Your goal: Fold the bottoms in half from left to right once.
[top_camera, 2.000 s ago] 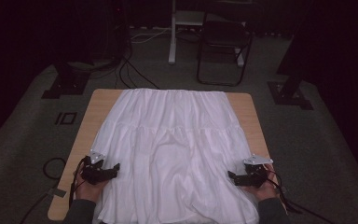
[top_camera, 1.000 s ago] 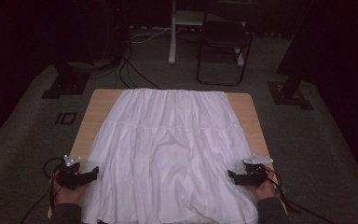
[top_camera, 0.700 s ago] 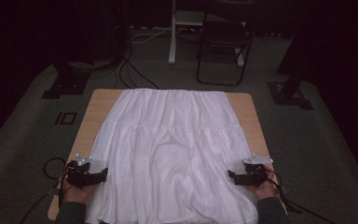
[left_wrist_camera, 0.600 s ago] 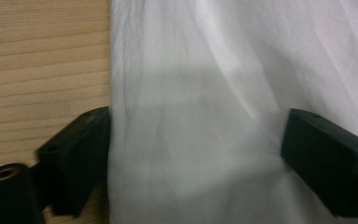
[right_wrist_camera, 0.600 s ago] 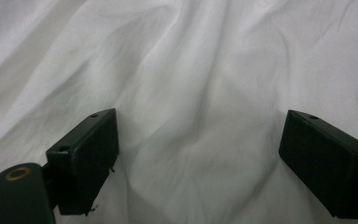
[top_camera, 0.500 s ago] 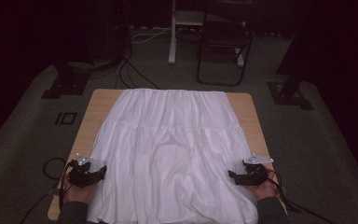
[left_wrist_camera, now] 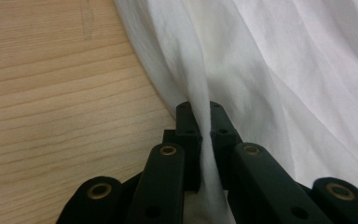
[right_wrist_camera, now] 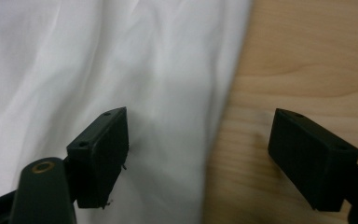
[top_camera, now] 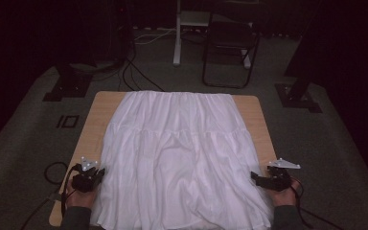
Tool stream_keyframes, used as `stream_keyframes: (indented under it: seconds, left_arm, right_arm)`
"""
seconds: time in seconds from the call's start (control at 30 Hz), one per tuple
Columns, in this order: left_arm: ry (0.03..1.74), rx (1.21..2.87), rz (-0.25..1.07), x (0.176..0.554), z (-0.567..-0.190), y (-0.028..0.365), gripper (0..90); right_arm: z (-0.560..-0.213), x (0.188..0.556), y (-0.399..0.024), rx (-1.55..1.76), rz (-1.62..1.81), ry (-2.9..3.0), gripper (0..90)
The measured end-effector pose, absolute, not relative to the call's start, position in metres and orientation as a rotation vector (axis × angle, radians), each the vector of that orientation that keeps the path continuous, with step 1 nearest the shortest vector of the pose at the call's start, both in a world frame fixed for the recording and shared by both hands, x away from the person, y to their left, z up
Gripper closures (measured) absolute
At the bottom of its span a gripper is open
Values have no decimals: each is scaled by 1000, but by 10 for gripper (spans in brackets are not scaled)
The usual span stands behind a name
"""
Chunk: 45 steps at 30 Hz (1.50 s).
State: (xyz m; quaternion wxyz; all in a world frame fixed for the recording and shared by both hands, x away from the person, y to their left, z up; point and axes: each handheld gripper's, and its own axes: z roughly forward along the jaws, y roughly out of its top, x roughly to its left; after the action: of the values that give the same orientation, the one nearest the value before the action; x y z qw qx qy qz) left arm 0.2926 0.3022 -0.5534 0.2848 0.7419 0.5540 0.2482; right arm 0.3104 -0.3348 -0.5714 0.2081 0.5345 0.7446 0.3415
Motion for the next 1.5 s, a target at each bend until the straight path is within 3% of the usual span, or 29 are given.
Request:
stream_keyframes:
  seconds: [0.07,0.1,0.13,0.17,0.27,0.33,0.73,0.8,0.9,0.93,0.97,1.13,1.23,1.3,1.5]
  left_arm:
    - [1482,1986,674,293,-554,302,863]
    - [1484,1988,681,292,-553,302,863]
    - [1487,1991,687,292,-553,302,866]
    - [1490,1997,695,292,-553,302,866]
    - [1505,2009,725,291,-552,306,872]
    - [1527,2008,747,291,-552,310,874]
    - [1599,1952,833,292,-543,333,881]
    - [1607,1928,847,293,-539,343,881]
    - [1642,1888,877,294,-534,364,881]
    - [1642,1888,877,294,-534,364,881]
    - [1695,1861,923,296,-532,383,881]
    - [1825,1761,1017,299,-526,415,883]
    - [1995,1634,1230,296,-510,439,884]
    - [1988,1611,1252,293,-501,436,883]
    - [1748,1668,1190,277,-475,398,881]
  right_arm:
    - [-572,309,-327,1447,922,2087,254]
    - [-570,308,-325,1423,929,2112,374]
    - [-565,308,-323,1384,935,2168,627]
    - [-565,308,-323,1384,935,2168,627]
    - [-564,310,-344,1497,894,2072,802]
    - [-565,310,-351,1534,915,2041,816]
    - [-569,308,-364,1575,978,1995,797]
    - [-569,308,-364,1564,984,2004,755]
    - [-569,307,-361,1530,1003,2030,606]
    - [-569,307,-361,1530,1003,2030,606]
    - [-569,307,-357,1512,986,2047,525]
    - [-568,306,-352,1493,965,2066,481]
    - [-566,305,-350,1467,981,2072,463]
    - [-566,305,-349,1461,985,2077,457]
    - [-568,307,-345,1448,972,2101,444]
